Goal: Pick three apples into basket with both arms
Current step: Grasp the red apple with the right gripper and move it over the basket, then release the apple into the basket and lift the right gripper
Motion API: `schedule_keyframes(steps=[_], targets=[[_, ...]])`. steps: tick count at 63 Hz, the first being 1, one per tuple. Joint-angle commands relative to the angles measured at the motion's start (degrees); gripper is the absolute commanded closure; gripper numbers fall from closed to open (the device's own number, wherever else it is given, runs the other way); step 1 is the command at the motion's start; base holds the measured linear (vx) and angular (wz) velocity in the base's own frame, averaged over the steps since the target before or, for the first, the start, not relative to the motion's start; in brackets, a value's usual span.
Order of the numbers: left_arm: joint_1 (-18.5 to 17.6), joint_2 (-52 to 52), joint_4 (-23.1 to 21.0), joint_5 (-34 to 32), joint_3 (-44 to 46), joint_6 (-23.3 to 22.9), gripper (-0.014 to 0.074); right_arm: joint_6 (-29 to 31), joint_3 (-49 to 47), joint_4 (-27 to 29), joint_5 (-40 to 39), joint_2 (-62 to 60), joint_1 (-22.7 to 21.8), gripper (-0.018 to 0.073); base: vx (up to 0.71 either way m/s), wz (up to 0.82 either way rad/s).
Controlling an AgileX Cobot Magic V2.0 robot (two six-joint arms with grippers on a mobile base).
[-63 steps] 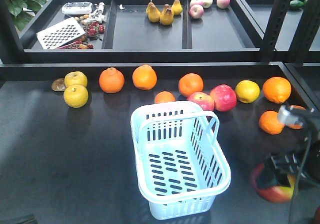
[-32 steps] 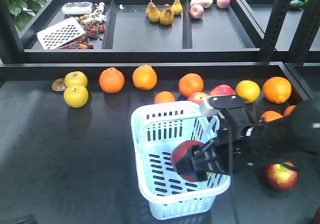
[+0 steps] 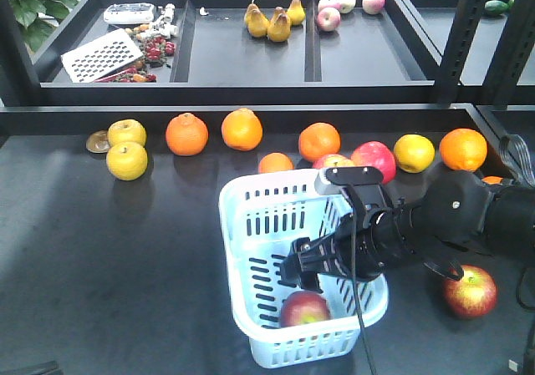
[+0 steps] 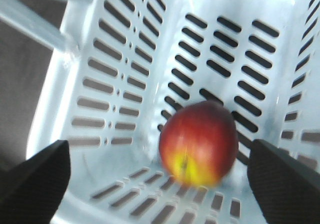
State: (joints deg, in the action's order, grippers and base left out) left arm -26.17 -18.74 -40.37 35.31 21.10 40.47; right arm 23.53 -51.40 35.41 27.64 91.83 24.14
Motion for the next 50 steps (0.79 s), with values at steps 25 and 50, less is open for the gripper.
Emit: schedule_keyframes(steps=[25,50], targets=[[0.06,-0.46,-1.71,-3.06,1.48,-0.29,0.0604,0.47,-1.74,0.46,-1.12,-1.97,-0.15,0.0115,0.00,0.00],[0.06,-0.46,-1.72,-3.12,1.48,-0.29,0.0604,-6.46,-1.62,-12.75,9.01,-10.81,-0.15,0.0568,0.00,0.00]])
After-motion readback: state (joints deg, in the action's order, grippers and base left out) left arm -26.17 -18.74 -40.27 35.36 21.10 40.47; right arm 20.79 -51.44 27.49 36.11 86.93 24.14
